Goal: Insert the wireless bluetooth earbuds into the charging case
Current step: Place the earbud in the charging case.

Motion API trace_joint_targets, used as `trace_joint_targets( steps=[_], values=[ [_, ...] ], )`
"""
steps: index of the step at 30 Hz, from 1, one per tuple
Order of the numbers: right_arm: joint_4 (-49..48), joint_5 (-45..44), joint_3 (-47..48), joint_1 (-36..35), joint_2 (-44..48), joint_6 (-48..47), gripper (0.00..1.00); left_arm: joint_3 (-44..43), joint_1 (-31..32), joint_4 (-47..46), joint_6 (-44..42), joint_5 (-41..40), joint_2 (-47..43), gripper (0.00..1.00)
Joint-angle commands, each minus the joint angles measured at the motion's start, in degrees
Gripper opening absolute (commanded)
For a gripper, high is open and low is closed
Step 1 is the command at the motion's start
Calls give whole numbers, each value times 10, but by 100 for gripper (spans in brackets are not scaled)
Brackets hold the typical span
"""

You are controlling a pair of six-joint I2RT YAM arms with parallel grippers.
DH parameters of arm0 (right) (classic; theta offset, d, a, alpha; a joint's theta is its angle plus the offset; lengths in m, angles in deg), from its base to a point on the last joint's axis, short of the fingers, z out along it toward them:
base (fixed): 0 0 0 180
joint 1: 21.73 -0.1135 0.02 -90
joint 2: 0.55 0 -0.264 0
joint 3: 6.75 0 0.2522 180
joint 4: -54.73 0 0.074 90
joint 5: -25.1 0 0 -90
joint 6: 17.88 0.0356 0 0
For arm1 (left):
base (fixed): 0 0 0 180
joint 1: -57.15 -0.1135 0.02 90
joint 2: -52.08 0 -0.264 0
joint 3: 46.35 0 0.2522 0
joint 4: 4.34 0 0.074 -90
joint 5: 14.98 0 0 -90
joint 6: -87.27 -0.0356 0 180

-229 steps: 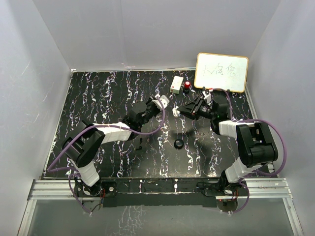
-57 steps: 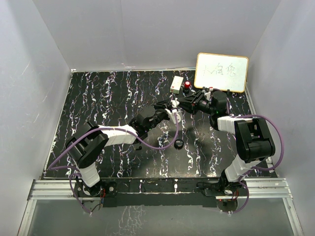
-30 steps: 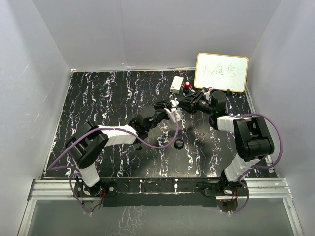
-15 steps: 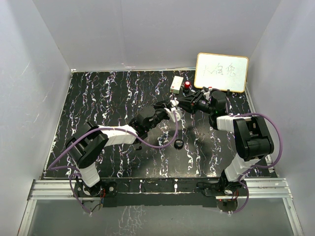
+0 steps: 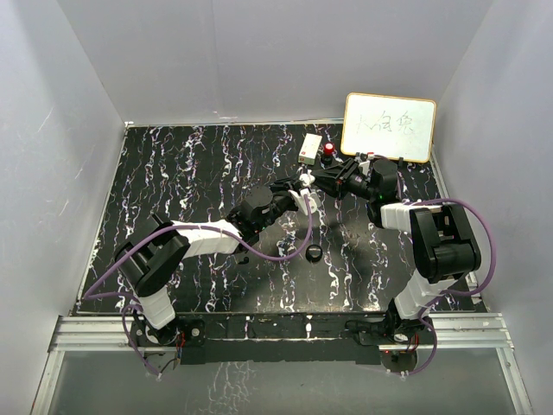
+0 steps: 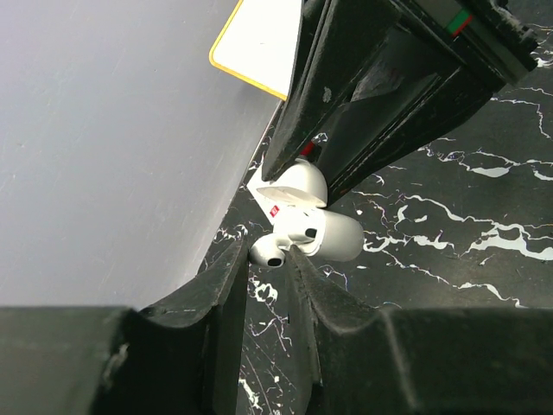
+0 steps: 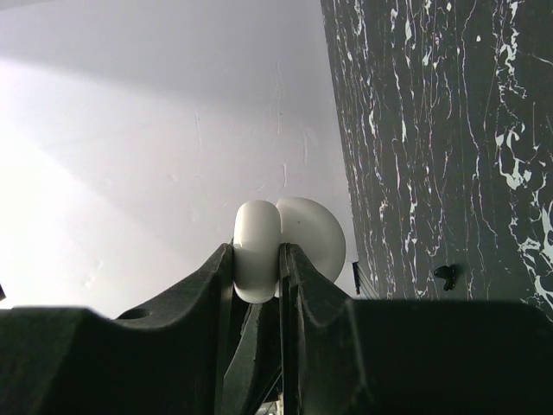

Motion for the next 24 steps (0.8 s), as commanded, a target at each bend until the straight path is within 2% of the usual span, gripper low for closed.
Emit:
trace_joint_targets(
  steps=[1,8,24],
  values=[
    [-57,-4,31,1,4,11,0,1,7,7,11,18,-32,24],
    [-61,-5,32,1,0,13,0,12,6,5,11,16,-42,30],
    [-71,-3,29,4,-4,17,0,28,6,-25,16,-10,-49,36]
  ],
)
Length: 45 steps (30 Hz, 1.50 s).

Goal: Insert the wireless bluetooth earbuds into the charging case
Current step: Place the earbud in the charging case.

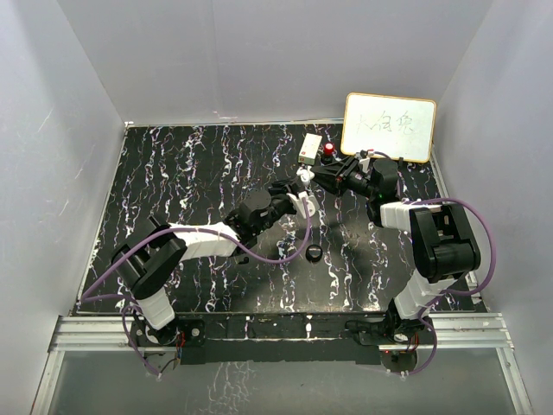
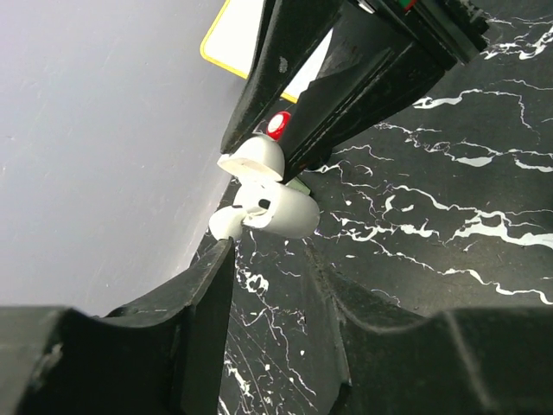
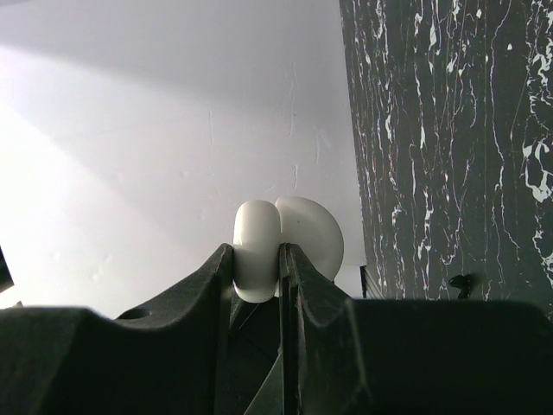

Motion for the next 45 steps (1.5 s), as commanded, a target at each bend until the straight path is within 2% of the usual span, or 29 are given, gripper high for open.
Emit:
trace_joint_targets(
  steps=[1,8,14,18,21,25,31,37,45],
  values=[
    [-45,0,21,4,-2,3,0,10,3,-37,11,-16,-35,37],
    [-52,2,20,10,-2,5,0,34,-2,-61,25,-56,-58,42],
    [-75,10,15,18,-4,5,0,74,-21,-51,72,-85,-117,44],
    [-106,19,6,23,-12,-1,0,73,-35,-13,133,-114,-156,49],
    [-144,24,-4,25,-20,-1,0,30,-37,49,221,-166,-162,52],
    [-169,28,-12,24,-25,-7,0,-14,-38,121,332,-194,-155,56],
    [-177,29,-21,24,-25,-21,0,-67,-47,206,466,-154,-141,64],
    [-174,30,-31,24,-22,-30,0,-85,-49,238,495,-109,-128,78],
    [-159,37,-23,24,-12,-38,0,-79,-50,229,507,-76,-117,82]
  ],
)
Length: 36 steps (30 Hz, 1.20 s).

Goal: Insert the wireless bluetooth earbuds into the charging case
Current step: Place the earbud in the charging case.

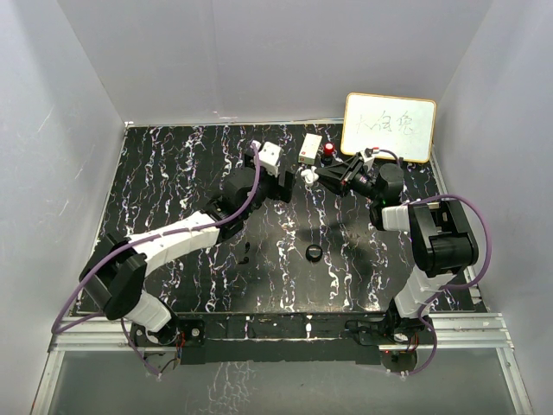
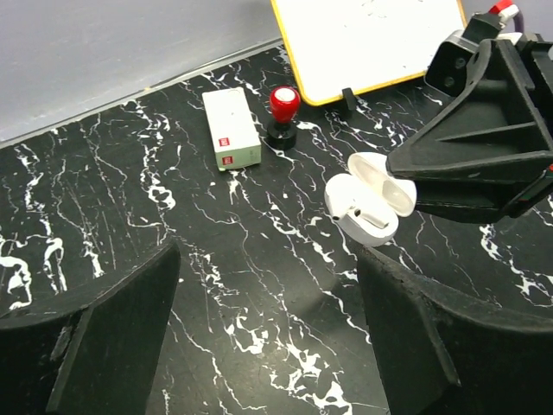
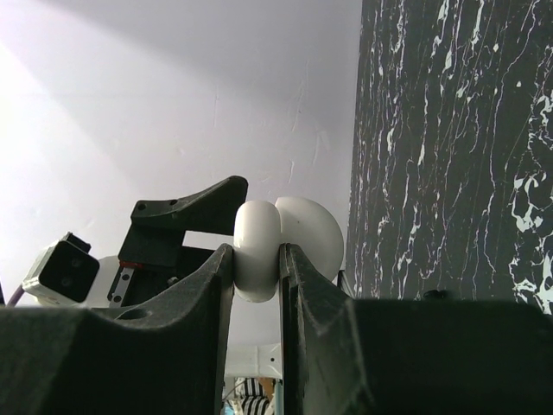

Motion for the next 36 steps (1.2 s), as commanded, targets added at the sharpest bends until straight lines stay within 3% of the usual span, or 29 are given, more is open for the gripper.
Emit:
trace_joint_targets(
  steps=[1,36],
  values=[
    [-22,9,6,2,16,-21,0,-15,-4,-6,16,28,7,82],
    [-7,13,5,2,30,-24,0,-67,-32,3,1,71,81,87]
  ],
)
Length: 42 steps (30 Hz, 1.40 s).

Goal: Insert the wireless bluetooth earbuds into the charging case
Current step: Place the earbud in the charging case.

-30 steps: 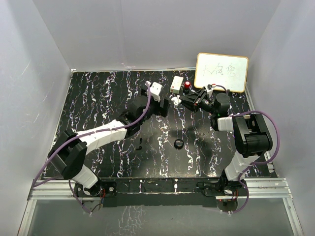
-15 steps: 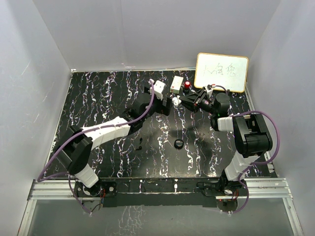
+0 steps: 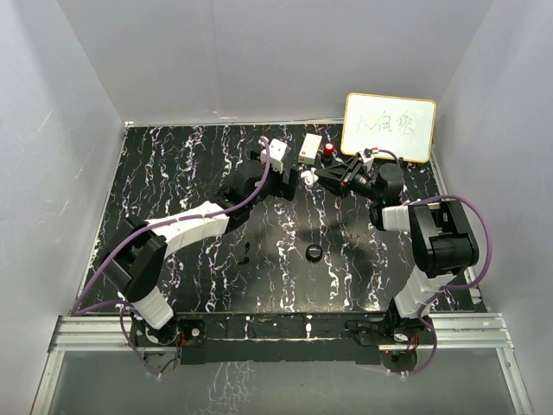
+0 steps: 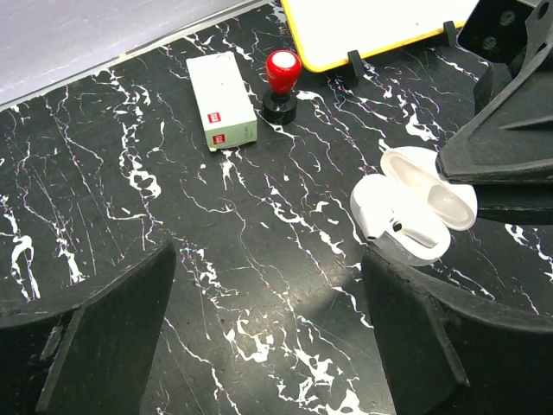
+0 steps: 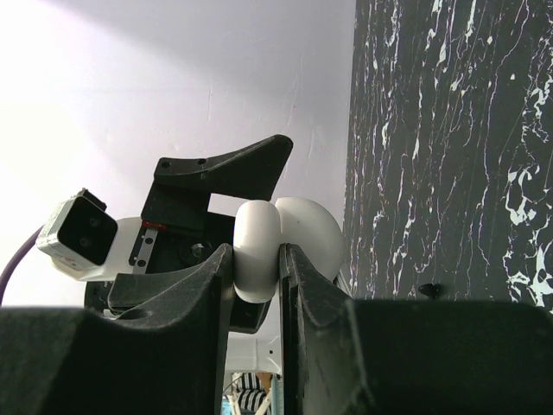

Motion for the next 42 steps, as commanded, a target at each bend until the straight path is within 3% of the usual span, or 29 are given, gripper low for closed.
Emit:
trace_joint_targets(
  steps=[1,42],
  values=[
    [-22,4,4,2,27,-10,0,-23,-4,-8,-6,9,-2,87],
    [-22,4,-2,2,33,-10,0,-60,-12,0,-22,15,32,88]
  ],
)
